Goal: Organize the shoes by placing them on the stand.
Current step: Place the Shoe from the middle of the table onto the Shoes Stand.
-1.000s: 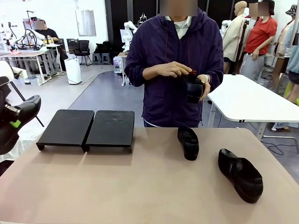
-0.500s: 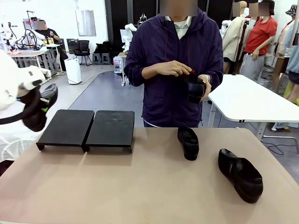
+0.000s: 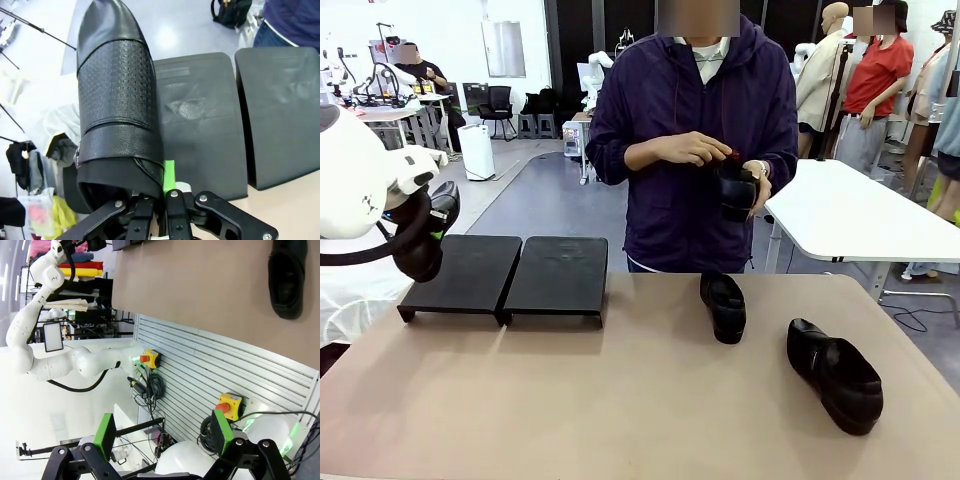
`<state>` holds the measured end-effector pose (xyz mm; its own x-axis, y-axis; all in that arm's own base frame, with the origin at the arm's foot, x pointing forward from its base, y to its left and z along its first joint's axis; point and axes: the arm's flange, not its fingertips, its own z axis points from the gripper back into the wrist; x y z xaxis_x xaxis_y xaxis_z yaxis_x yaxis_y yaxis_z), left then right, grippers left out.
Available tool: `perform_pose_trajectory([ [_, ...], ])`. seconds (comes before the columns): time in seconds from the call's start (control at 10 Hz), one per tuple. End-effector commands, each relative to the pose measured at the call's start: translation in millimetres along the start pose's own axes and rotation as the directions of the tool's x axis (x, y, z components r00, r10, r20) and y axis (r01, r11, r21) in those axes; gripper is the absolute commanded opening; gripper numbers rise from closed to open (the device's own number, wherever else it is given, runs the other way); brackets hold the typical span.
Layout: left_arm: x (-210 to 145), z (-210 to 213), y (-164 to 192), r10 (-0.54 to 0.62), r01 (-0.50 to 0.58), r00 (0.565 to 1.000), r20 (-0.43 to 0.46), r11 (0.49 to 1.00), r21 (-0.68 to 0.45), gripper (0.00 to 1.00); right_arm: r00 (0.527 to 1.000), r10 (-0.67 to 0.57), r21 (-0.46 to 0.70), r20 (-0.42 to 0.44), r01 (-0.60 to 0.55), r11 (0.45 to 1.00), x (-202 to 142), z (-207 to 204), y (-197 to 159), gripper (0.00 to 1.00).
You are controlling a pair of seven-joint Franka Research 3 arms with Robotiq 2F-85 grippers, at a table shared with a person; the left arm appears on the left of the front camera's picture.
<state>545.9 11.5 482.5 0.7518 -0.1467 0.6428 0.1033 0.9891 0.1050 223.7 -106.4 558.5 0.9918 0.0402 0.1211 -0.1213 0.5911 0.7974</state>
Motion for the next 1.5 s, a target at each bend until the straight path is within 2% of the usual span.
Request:
perform_pose_trajectory([
  [0.0, 1.8, 0.8, -2.1, 0.009, -0.009, 1.0, 0.004, 1.0, -0.005, 0.0, 1.0, 0.008, 0.018, 0.0, -0.008, 1.0, 0.0, 0.7, 1.7, 1.0],
  [0.3, 8.3, -40.7, 0.6, 0.02, -0.02, 1.0, -0.016, 1.0, 0.024, 0.0, 1.0, 0.008, 0.018, 0.0, -0.008, 1.0, 0.0, 0.7, 1.7, 1.0],
  [0.4, 8.9, -48.6, 1.4, 0.042, -0.041, 0.999, -0.017, 0.997, 0.067, 0.0, 1.0, 0.008, 0.018, 0.0, -0.008, 1.0, 0.0, 0.7, 1.7, 1.0],
  [1.0, 8.9, -70.8, -3.6, -0.018, 0.024, 0.995, -0.098, 0.997, 0.068, 0.0, 1.0, 0.008, 0.018, 0.0, -0.008, 1.0, 0.0, 0.7, 1.7, 1.0],
  [1.1, 8.5, -70.9, -5.0, -0.013, 0.021, 0.995, -0.094, 0.997, 0.076, 0.32, 1.0, 0.008, 0.018, 0.0, -0.008, 1.0, 0.0, 0.7, 1.7, 1.0],
  [1.2, 9.3, -72.9, -5.1, -0.01, 0.018, 0.995, -0.098, 0.996, 0.082, 0.89, 1.0, 0.008, 0.018, 0.0, -0.008, 1.0, 0.0, 0.7, 1.7, 1.0],
  [1.3, 9.6, -73.2, -4.3, -0.013, 0.021, 0.995, -0.103, 0.996, 0.082, 1.0, 1.0, 0.008, 0.018, 0.0, -0.008, 1.0, 0.0, 0.7, 1.7, 1.0],
  [1.4, 10.0, -73.3, -4.8, -0.009, 0.017, 0.995, -0.101, 0.997, 0.077, 1.0, 1.0, 0.008, 0.018, 0.0, -0.008, 1.0, 0.0, 0.7, 1.7, 1.0],
])
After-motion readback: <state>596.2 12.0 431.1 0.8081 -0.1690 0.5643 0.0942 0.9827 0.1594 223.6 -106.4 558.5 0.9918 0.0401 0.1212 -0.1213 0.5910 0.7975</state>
